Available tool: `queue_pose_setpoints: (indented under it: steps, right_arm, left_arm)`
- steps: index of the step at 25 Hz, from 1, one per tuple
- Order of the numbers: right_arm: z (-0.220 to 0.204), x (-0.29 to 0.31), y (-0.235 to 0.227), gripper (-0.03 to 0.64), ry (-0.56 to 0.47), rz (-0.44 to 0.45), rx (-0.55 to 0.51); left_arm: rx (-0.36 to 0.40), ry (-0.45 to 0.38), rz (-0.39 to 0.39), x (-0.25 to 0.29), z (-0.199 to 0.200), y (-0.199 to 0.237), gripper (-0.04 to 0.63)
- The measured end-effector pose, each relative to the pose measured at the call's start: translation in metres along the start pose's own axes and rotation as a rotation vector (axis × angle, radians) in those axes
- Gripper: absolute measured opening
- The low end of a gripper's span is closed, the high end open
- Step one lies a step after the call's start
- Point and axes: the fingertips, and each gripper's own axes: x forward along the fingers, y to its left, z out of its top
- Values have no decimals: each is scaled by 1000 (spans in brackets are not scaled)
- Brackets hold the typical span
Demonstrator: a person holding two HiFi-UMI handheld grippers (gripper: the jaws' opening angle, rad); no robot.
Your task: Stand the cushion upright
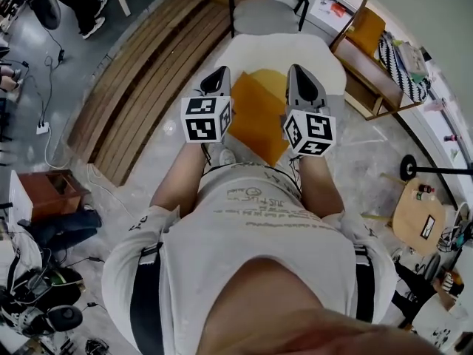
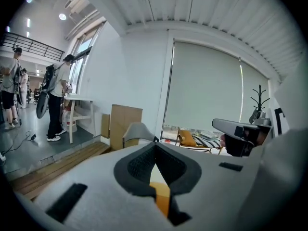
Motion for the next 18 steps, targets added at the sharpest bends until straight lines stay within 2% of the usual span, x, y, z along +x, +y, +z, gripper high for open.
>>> queue_pose_setpoints:
  steps: [11, 18]
  right_arm:
    - [-18, 25, -19, 28, 61, -198, -9]
    - [-31, 7, -59, 28, 112, -301, -30]
  left_arm:
    - [1, 71, -182, 68, -5, 19, 20]
    - [9, 110, -239, 93, -17, 0, 20]
